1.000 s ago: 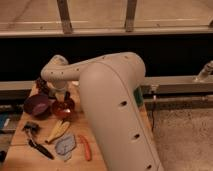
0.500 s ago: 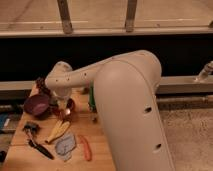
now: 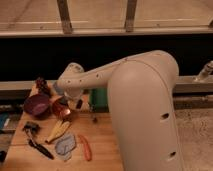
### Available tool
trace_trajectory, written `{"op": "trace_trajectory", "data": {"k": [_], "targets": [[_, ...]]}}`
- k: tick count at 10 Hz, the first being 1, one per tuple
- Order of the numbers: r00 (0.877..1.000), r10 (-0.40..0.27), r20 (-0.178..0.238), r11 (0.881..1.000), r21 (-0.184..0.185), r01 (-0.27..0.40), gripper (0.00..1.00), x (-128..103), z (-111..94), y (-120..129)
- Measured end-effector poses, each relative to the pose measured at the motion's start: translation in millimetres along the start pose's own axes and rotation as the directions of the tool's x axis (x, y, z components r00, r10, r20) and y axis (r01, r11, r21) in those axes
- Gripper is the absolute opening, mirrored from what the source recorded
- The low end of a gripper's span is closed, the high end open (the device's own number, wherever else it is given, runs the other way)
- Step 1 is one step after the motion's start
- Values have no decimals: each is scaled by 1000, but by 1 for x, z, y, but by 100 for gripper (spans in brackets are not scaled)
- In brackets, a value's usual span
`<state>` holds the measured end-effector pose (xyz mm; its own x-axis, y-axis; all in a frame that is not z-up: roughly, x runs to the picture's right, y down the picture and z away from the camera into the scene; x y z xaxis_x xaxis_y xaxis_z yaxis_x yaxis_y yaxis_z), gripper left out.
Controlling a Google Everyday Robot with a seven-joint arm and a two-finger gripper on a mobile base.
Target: Wipe red bowl with eraser
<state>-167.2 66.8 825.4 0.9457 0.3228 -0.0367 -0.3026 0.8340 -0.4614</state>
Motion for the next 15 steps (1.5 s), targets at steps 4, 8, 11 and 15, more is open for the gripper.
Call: {"op": "trace_trajectory", "data": {"k": [4, 8, 11, 15], "targets": [[999, -39, 4, 999, 19, 39, 0, -33, 11, -23], [990, -139, 22, 990, -10, 139, 0, -69, 23, -6], [977, -205, 51, 978, -34, 207, 0, -84, 22, 30], [986, -159, 49, 985, -51, 162, 0, -50, 16, 52]]}}
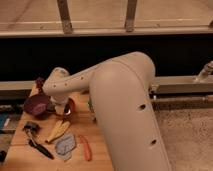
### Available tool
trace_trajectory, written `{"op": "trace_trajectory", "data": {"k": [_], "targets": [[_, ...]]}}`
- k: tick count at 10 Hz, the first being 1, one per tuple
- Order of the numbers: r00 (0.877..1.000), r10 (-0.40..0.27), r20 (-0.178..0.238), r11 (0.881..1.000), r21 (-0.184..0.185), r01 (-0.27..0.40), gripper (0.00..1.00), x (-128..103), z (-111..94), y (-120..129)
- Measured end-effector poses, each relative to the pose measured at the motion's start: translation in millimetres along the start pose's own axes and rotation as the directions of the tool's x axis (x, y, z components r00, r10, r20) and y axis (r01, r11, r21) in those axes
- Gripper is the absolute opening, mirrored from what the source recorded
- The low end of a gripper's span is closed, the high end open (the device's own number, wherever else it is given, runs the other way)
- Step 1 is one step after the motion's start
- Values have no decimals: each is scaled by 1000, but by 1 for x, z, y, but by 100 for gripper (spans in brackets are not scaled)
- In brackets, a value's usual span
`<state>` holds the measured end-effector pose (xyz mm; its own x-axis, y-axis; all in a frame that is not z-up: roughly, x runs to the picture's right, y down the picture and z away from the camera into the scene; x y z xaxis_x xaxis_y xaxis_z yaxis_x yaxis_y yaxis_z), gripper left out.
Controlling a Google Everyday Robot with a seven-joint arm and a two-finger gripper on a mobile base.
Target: Wipe red bowl with eraser
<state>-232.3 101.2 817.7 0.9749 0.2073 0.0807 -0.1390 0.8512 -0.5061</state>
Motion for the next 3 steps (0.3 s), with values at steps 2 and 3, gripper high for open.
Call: {"op": "trace_trajectory", "data": {"k": [2, 3], "targets": [[999, 39, -21, 999, 6, -39, 0, 20, -5, 4], [998, 50, -33, 999, 9, -50, 0, 25, -4, 4]]}}
